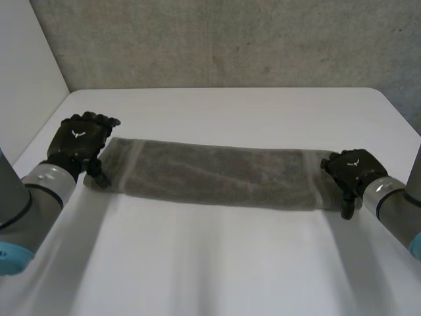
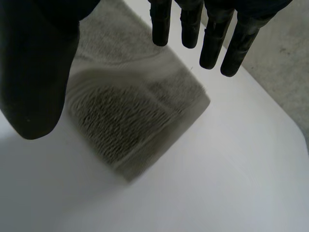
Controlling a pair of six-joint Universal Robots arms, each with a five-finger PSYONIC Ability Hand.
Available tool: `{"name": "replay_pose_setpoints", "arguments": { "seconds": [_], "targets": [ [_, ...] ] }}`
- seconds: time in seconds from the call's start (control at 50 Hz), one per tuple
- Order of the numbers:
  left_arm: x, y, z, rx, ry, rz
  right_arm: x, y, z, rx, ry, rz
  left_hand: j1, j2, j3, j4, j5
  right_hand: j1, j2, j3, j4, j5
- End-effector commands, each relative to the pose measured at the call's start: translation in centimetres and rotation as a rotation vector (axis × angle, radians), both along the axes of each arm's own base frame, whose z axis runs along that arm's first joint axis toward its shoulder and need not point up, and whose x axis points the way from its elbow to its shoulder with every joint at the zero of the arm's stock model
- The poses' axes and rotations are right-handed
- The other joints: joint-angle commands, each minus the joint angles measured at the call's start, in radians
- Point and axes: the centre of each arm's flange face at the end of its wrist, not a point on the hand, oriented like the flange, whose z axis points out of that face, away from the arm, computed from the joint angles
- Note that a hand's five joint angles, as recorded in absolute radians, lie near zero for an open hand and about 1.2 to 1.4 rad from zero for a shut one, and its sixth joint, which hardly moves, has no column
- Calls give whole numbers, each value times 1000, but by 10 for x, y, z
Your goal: Fold the towel.
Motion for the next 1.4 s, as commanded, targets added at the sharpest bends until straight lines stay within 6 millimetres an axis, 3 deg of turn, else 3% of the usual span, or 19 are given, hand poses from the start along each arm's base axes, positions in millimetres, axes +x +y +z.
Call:
{"name": "replay_pose_setpoints", "arguments": {
  "seconds": [0.02,0.12,0.2,0.42,0.52,0.56,0.6,0.64,0.66,0.72,0.76,0.82,0.94,0.96,0.98,1.02,1.16,1.28,1.4],
  "targets": [
    [-3,7,-16,-14,4,-11,-8,-11,-29,6,1,-27,-86,-78,-69,-89,-217,117,110,111,102,121],
    [-4,10,-20,-26,6,-18,-9,-18,-40,-6,12,-29,-86,-78,-69,-89,-217,440,434,434,425,445],
    [-6,15,-24,-21,6,-30,-21,-29,-38,-22,9,-77,-86,-78,-69,-89,-217,1157,1150,1151,1142,1161],
    [-11,20,-15,-67,17,-50,-82,-64,5,-170,156,-296,-86,-78,-69,-89,-217,1159,1152,1152,1144,1163],
    [-11,20,-13,-72,25,-49,-80,-76,27,-271,298,-286,-86,-78,-69,-89,-217,1159,1152,1152,1144,1163],
    [-11,20,-12,-70,34,-48,-59,-74,35,-310,298,-235,-86,-78,-69,-89,-217,1159,1152,1152,1144,1163],
    [-11,20,-12,-63,56,-45,16,-56,52,-404,234,-53,-86,-78,-69,-89,-217,1159,1152,1152,1144,1163],
    [-11,19,-12,-59,66,-44,51,-43,56,-435,201,33,-86,-78,-69,-89,-217,1159,1152,1152,1144,1163],
    [-11,19,-12,-59,66,-44,85,-27,51,-447,171,123,-86,-78,-69,-89,-217,1159,1152,1152,1144,1163],
    [-10,19,-12,-52,82,-41,114,-13,46,-461,145,204,-86,-78,-69,-89,-217,1159,1152,1152,1144,1163],
    [-9,18,-12,-52,83,-37,173,27,37,-495,88,398,-86,-78,-69,-89,-217,1159,1152,1152,1144,1163],
    [-8,17,-12,-52,83,-32,216,69,14,-474,52,586,-86,-78,-69,-89,-217,1159,1152,1152,1144,1163],
    [-7,16,-12,-52,83,-30,247,103,-11,-455,25,728,-86,-78,-69,-89,-217,1159,1152,1152,1144,1163],
    [-7,16,-12,-51,83,-29,252,104,-12,-461,22,740,-86,-78,-69,-89,-217,808,801,802,793,812],
    [-7,16,-13,-49,83,-30,253,104,-13,-461,23,737,-86,-78,-69,-89,-217,290,283,284,275,294],
    [-7,16,-13,-49,83,-30,253,103,-13,-460,17,733,-86,-78,-69,-89,-217,-63,-70,-69,-78,-59],
    [-6,16,-13,-48,82,-27,242,96,9,-455,-14,693,-86,-78,-69,-89,-217,-63,-70,-69,-78,-59],
    [-6,16,-14,-46,82,-29,197,76,39,-314,-109,528,-86,-78,-69,-89,-217,-63,-70,-69,-78,-59],
    [-13,23,-16,-40,71,-60,141,78,12,-61,-48,421,-72,-63,-54,-74,-202,-63,-70,-69,-78,-59]
  ]
}}
